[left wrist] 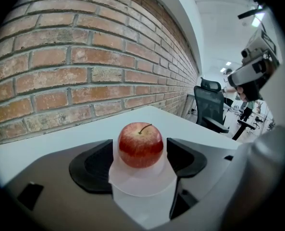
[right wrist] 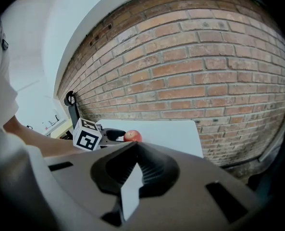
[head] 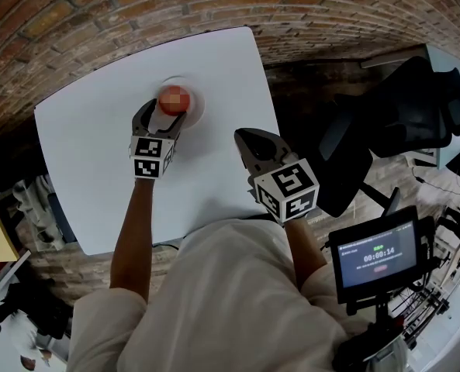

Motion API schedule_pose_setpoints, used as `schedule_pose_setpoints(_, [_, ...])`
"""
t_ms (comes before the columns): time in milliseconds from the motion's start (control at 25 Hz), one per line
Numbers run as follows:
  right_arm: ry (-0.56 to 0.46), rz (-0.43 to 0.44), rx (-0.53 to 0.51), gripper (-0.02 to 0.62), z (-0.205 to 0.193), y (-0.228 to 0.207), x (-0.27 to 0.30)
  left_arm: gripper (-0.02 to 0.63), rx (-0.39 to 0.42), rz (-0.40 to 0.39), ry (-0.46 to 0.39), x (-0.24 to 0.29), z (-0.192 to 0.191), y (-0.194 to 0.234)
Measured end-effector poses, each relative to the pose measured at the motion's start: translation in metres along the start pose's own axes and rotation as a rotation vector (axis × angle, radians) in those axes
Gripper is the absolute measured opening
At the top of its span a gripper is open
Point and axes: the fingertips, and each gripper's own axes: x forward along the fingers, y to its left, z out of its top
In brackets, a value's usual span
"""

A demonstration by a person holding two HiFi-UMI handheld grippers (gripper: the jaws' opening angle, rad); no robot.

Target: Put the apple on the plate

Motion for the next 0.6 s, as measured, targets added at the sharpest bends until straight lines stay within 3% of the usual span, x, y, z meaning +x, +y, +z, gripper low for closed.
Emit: schedule_pose_setpoints(600, [-0.02, 0.012, -0.015, 0.005, 0.003, 0.007, -0.008, 0.341, 0.019, 0.003, -0.012, -0.02, 0.005, -0.007])
